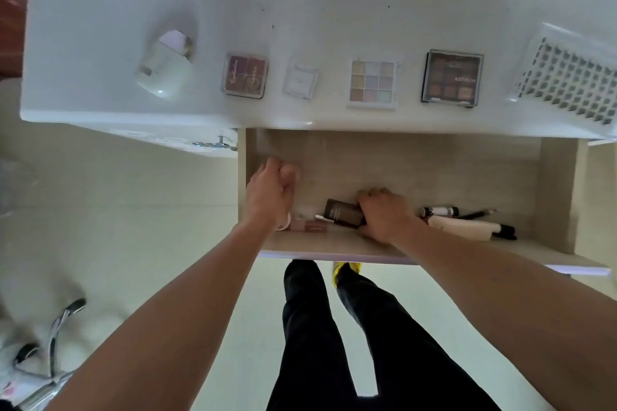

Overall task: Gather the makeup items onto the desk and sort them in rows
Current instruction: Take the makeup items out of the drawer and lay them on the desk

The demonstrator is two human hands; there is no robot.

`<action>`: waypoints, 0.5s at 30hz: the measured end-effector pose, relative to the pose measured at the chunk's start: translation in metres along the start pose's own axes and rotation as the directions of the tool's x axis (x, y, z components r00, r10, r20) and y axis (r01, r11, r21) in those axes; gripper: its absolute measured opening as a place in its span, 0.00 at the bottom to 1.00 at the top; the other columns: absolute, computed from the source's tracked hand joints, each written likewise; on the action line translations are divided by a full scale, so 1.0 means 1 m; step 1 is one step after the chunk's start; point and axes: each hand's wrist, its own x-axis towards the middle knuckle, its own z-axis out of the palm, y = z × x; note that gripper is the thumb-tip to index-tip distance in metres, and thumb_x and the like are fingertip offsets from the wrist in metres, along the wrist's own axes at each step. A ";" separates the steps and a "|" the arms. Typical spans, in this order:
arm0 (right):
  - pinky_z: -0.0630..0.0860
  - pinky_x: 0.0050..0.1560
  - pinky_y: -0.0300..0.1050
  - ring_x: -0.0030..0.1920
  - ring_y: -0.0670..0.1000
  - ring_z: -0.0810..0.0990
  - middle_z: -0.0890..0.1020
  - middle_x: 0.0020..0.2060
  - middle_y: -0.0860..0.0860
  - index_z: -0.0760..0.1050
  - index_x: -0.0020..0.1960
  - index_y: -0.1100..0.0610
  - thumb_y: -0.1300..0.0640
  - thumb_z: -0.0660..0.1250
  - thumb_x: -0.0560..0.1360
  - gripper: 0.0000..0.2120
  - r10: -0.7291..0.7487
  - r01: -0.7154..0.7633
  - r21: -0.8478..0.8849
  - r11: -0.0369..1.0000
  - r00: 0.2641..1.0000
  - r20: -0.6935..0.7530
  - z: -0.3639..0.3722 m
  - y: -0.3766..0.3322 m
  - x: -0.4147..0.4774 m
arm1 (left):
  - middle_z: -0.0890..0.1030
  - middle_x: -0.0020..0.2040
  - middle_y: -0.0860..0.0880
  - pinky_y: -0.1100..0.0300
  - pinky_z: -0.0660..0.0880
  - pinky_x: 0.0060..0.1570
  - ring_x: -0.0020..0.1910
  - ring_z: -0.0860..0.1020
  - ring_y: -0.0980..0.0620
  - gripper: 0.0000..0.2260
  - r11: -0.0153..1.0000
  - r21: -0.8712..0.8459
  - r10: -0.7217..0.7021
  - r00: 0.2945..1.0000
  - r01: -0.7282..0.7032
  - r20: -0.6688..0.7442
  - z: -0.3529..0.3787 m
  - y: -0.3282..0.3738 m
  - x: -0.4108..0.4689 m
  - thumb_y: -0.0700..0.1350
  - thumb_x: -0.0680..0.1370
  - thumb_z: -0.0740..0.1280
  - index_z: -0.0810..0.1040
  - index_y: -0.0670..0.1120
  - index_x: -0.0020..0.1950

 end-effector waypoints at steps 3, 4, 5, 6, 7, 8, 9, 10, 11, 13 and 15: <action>0.74 0.54 0.50 0.58 0.58 0.77 0.79 0.57 0.55 0.74 0.59 0.54 0.45 0.67 0.74 0.18 -0.004 0.004 0.000 1.000 0.999 0.033 0.002 -0.001 -0.005 | 0.77 0.48 0.46 0.60 0.64 0.43 0.45 0.72 0.48 0.10 0.996 -0.091 -0.006 0.999 0.002 -0.042 -0.014 -0.005 -0.013 0.38 0.75 0.68 0.71 0.42 0.53; 0.75 0.54 0.50 0.56 0.57 0.77 0.79 0.56 0.55 0.76 0.57 0.54 0.43 0.67 0.74 0.18 0.008 -0.009 0.032 0.999 0.999 0.034 0.002 -0.001 -0.010 | 0.77 0.48 0.46 0.60 0.64 0.43 0.45 0.73 0.48 0.10 0.993 -0.118 -0.021 0.999 0.015 -0.047 -0.020 -0.006 -0.018 0.38 0.74 0.68 0.72 0.41 0.54; 0.75 0.53 0.49 0.55 0.57 0.78 0.80 0.54 0.55 0.76 0.55 0.54 0.41 0.67 0.75 0.18 0.020 -0.022 0.075 0.997 0.999 0.034 0.002 -0.001 -0.015 | 0.78 0.49 0.45 0.60 0.64 0.43 0.46 0.74 0.47 0.11 0.988 -0.150 -0.041 0.998 0.033 -0.049 -0.024 -0.008 -0.023 0.37 0.74 0.68 0.73 0.41 0.55; 0.74 0.53 0.49 0.54 0.57 0.79 0.80 0.53 0.55 0.75 0.53 0.54 0.40 0.66 0.75 0.18 0.017 -0.021 0.110 0.994 0.999 0.030 -0.001 -0.002 -0.021 | 0.79 0.49 0.45 0.61 0.64 0.44 0.47 0.75 0.46 0.11 0.980 -0.192 -0.060 0.997 0.048 -0.054 -0.031 -0.009 -0.028 0.37 0.74 0.68 0.73 0.41 0.56; 0.74 0.52 0.49 0.53 0.57 0.79 0.80 0.52 0.54 0.74 0.51 0.54 0.39 0.66 0.75 0.18 0.007 -0.009 0.136 0.991 1.000 0.020 -0.006 -0.003 -0.029 | 0.80 0.49 0.47 0.62 0.65 0.45 0.48 0.75 0.47 0.12 0.968 -0.242 -0.083 0.995 0.067 -0.057 -0.040 -0.009 -0.034 0.36 0.74 0.68 0.74 0.42 0.56; 0.73 0.51 0.48 0.53 0.56 0.79 0.80 0.51 0.54 0.72 0.49 0.53 0.39 0.66 0.75 0.17 -0.004 0.003 0.157 0.988 1.000 0.005 -0.009 -0.003 -0.035 | 0.80 0.48 0.49 0.62 0.65 0.45 0.48 0.75 0.48 0.12 0.952 -0.291 -0.113 0.992 0.093 -0.053 -0.048 -0.010 -0.040 0.36 0.73 0.68 0.75 0.44 0.56; 0.72 0.51 0.48 0.52 0.56 0.78 0.79 0.50 0.53 0.71 0.48 0.53 0.39 0.66 0.76 0.17 -0.011 0.014 0.183 0.983 1.000 -0.015 -0.015 -0.006 -0.043 | 0.79 0.47 0.50 0.62 0.66 0.45 0.48 0.76 0.49 0.13 0.931 -0.343 -0.149 0.987 0.121 -0.055 -0.058 -0.011 -0.046 0.36 0.73 0.69 0.75 0.45 0.56; 0.72 0.50 0.47 0.52 0.55 0.78 0.78 0.50 0.52 0.71 0.48 0.53 0.39 0.66 0.76 0.18 -0.020 0.028 0.210 0.977 0.999 -0.040 -0.023 -0.009 -0.050 | 0.79 0.46 0.51 0.60 0.68 0.46 0.48 0.76 0.49 0.13 0.907 -0.393 -0.190 0.980 0.153 -0.058 -0.068 -0.014 -0.050 0.37 0.73 0.69 0.75 0.46 0.56; 0.73 0.50 0.47 0.50 0.55 0.78 0.77 0.48 0.51 0.72 0.50 0.53 0.38 0.66 0.75 0.18 -0.031 0.045 0.240 0.970 0.998 -0.062 -0.032 -0.014 -0.055 | 0.80 0.47 0.50 0.57 0.71 0.47 0.49 0.77 0.48 0.14 0.881 -0.439 -0.230 0.971 0.179 -0.064 -0.079 -0.018 -0.054 0.37 0.72 0.70 0.75 0.46 0.56; 0.74 0.48 0.49 0.47 0.53 0.76 0.74 0.45 0.47 0.73 0.51 0.52 0.39 0.67 0.74 0.16 -0.076 0.104 0.286 0.953 0.991 -0.109 -0.056 -0.027 -0.064 | 0.80 0.48 0.50 0.47 0.77 0.50 0.50 0.78 0.45 0.15 0.829 -0.519 -0.293 0.953 0.210 -0.083 -0.103 -0.025 -0.059 0.40 0.70 0.70 0.76 0.49 0.56; 0.74 0.46 0.50 0.43 0.53 0.75 0.71 0.43 0.47 0.74 0.48 0.52 0.44 0.69 0.73 0.13 -0.131 0.179 0.316 0.932 0.977 -0.168 -0.087 -0.043 -0.068 | 0.79 0.50 0.49 0.41 0.79 0.49 0.49 0.79 0.45 0.17 0.769 -0.600 -0.347 0.932 0.221 -0.101 -0.129 -0.032 -0.058 0.40 0.70 0.69 0.75 0.49 0.58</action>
